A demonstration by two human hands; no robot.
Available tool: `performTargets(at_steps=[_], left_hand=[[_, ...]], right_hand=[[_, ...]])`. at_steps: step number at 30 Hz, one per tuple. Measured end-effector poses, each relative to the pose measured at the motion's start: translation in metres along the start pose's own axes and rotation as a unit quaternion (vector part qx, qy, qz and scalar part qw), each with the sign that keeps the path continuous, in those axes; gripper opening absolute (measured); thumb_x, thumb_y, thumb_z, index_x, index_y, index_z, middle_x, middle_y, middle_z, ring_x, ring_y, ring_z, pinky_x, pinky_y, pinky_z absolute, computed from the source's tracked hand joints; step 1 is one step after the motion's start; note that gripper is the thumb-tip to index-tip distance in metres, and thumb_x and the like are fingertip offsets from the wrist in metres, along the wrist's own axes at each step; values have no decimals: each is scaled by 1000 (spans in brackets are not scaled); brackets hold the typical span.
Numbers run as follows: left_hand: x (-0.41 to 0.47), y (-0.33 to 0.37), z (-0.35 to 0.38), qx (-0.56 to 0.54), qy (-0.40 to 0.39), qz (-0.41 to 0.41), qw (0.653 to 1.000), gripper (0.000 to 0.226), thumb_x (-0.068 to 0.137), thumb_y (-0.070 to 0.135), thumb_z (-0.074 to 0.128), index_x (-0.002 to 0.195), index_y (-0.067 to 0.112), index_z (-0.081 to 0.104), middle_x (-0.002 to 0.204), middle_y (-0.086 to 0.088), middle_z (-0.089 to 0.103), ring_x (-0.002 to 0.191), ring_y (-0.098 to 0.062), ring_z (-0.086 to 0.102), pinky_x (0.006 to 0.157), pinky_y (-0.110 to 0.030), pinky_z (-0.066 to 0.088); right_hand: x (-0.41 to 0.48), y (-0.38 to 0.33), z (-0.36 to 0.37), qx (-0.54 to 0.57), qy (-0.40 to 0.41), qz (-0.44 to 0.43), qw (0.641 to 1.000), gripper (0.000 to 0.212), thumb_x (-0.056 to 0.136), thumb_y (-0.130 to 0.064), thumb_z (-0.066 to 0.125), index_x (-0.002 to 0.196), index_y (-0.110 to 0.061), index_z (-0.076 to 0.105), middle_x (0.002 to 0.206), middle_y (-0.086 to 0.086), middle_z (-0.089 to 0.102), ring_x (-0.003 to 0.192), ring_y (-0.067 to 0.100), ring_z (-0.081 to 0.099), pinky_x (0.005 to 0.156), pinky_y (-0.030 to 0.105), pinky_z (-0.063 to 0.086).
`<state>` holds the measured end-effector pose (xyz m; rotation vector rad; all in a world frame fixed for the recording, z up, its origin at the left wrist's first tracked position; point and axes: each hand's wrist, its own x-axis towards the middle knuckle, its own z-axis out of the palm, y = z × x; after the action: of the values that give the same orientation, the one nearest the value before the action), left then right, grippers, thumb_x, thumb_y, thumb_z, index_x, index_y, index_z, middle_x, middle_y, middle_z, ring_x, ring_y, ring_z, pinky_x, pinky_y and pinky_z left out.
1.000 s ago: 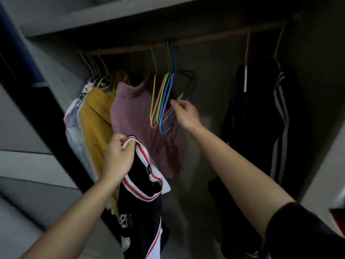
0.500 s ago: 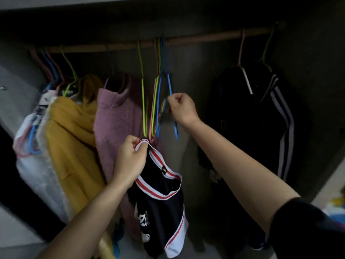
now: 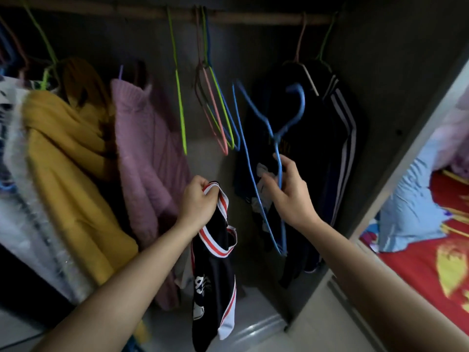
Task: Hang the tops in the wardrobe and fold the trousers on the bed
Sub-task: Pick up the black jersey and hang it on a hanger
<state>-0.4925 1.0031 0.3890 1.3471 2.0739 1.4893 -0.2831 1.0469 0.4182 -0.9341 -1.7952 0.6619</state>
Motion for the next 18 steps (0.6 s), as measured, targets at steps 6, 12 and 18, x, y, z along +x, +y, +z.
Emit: performTargets(at_steps=[6,12,18], left_hand=[[1,0,16,57,-35,1,998,8,88,19,62,87,16,55,83,2,61,86,-24,59,68,-26,33],[3,9,33,141,-40,-15,989,20,90,19,63,103,3,67,107,-18,69,104,-35,63,83,-34,44],[-16,19,55,181,-69,-4,981,16,90,16,63,92,3,73,96,-21,71,94,-38,65,73,-34,41]], right_hand=[[-54,20,-58,-28,-42,59,997,25,104,-38,44,125,-37,58,59,-11,52,52,9,48,50,34,39],[-87,26,-123,-59,-168,81,981,27,105,-32,44,117,-26,67,53,-8,40,51,9,38,49,24,34],[-99,25,-151,-59,-201,47,977,30,104,-35,44,115,-23,69,51,-11,44,48,3,40,48,15,34]])
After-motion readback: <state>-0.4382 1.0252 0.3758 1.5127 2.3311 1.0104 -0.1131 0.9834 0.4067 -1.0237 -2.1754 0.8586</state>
